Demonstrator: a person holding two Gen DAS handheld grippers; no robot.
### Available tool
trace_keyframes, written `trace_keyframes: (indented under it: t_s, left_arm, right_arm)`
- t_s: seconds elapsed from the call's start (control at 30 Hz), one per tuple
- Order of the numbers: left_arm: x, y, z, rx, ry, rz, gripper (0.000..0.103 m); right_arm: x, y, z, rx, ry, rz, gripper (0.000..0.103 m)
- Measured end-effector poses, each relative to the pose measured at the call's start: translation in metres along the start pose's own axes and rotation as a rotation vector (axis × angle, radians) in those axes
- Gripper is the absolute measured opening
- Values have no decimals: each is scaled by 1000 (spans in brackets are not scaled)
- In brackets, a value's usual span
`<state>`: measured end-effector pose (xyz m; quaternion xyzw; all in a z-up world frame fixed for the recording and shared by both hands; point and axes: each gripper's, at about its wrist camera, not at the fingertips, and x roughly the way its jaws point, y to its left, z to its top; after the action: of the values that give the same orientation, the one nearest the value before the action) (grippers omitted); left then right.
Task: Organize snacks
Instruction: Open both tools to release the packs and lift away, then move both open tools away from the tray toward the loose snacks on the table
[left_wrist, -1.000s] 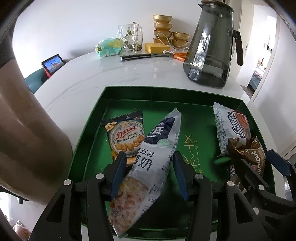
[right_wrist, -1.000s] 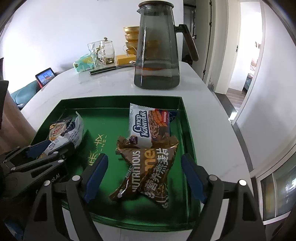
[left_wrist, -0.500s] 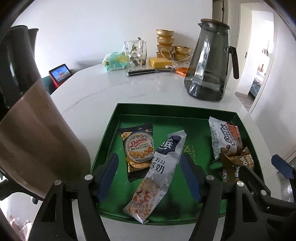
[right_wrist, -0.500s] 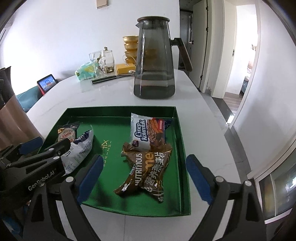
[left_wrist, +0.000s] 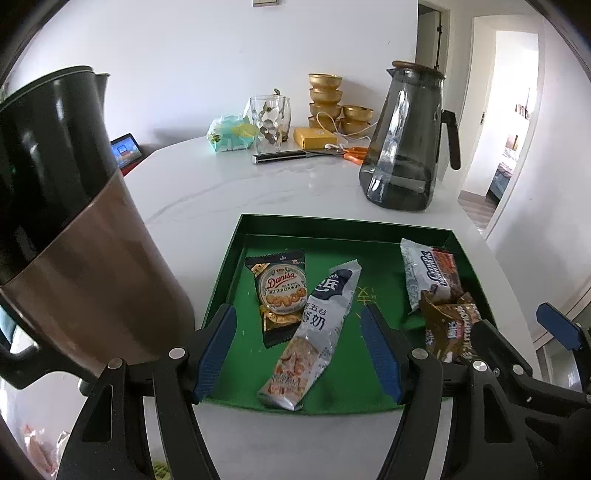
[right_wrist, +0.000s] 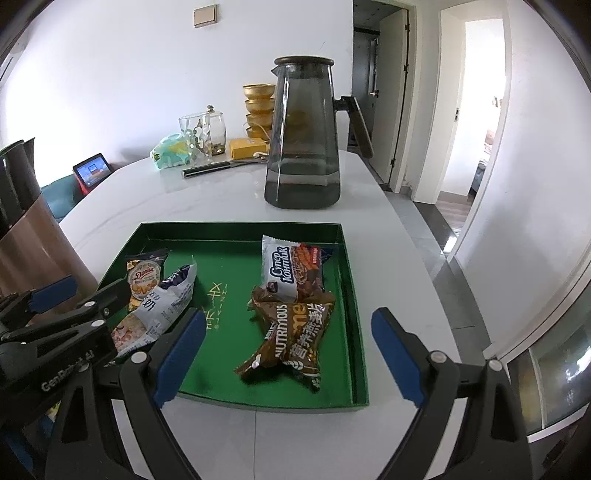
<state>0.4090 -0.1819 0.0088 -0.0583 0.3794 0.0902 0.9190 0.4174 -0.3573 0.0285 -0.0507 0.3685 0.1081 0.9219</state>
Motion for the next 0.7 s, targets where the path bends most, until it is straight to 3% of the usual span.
trace_keyframes:
  t_s: [0.37,0.7]
  left_arm:
    - [-46,9,-11,-18,-35,-61,64]
    - [-137,34,-21,-7,-173,-156,64]
  right_arm:
    - [-34,3,-3,0,-20,-53,103]
    - [-100,27,7,-23,-111,-94,103]
